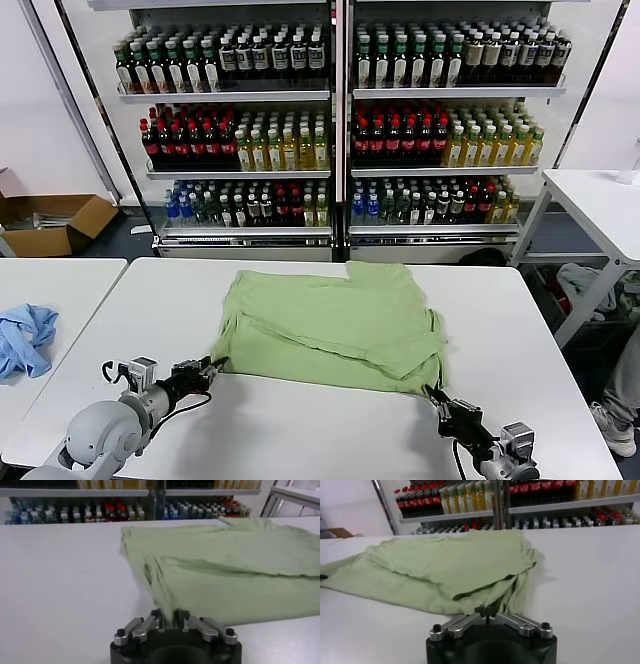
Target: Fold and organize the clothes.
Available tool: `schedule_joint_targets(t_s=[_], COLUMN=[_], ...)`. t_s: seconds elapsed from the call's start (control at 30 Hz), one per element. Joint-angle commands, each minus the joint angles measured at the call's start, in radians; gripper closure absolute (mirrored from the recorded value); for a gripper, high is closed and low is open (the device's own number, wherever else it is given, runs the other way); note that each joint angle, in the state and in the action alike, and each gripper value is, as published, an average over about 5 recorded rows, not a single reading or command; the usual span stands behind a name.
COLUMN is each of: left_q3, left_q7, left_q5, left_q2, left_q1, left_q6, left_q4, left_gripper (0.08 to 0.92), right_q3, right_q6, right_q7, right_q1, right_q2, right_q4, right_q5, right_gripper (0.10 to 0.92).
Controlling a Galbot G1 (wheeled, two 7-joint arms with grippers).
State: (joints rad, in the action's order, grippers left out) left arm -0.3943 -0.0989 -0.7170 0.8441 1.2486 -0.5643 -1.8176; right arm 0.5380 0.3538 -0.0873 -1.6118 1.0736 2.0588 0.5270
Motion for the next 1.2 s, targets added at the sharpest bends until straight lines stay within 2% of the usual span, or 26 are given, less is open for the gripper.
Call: schedule_joint_targets(t_s=[0.03, 0.2, 0.43, 0.6, 0.77, 1.0, 1.1, 1.2], left_q3=[-0.041, -0.089, -0.133, -0.198, -0.268, -0.326, -0.319, -0.315], left_q7=[0.003, 0.027, 0.086, 0.093, 0.079, 0.102, 0.11, 0.116], left_q5=[-0.058, -0.064, -0.067, -0.071, -0.07, -0.068, -0.062, -0.059], left_q2=[-0.036, -0.085, -0.086, -0.101, -0.074, -0.02, -0.001, 0.005], left_q1=[0.098, 0.234, 0.319, 0.428, 0.566, 0.662, 0.654, 0.631], left_q6=[0.005, -0.009, -0.014, -0.015, -0.014, -0.014, -0.014, -0.014], left_q4=[-0.05, -0.139, -0.215, -0.288, -0.315, -0.387, -0.401, -0.406], left_gripper=[0.875, 0.907, 0.907, 0.907, 0.907, 0.907, 0.901, 0.85], right_q3=[0.009, 0.039, 0.084, 0.154, 0.179, 0.183, 0.183, 0.203], right_q6=[0.007, 0.017, 0.014, 0.015, 0.005, 0.003, 0.0, -0.004], right_q7=[0.009, 0.01, 0.014, 0.004, -0.005, -0.008, 0.002, 0.009], right_q1=[-0.034, -0.139, -0.258, -0.381, -0.435, -0.443, -0.422, -0.396], right_q2=[0.001, -0.019, -0.041, -0.04, -0.023, -0.022, -0.028, -0.034], right_q4=[0.035, 0.108, 0.177, 0.253, 0.268, 0.265, 0.256, 0.252], right_q5=[0.004, 0.009, 0.012, 0.042, 0.044, 0.034, 0.025, 0.036], right_gripper=[0.919, 0.919, 0.919, 0.919, 0.919, 0.913, 0.862, 0.776])
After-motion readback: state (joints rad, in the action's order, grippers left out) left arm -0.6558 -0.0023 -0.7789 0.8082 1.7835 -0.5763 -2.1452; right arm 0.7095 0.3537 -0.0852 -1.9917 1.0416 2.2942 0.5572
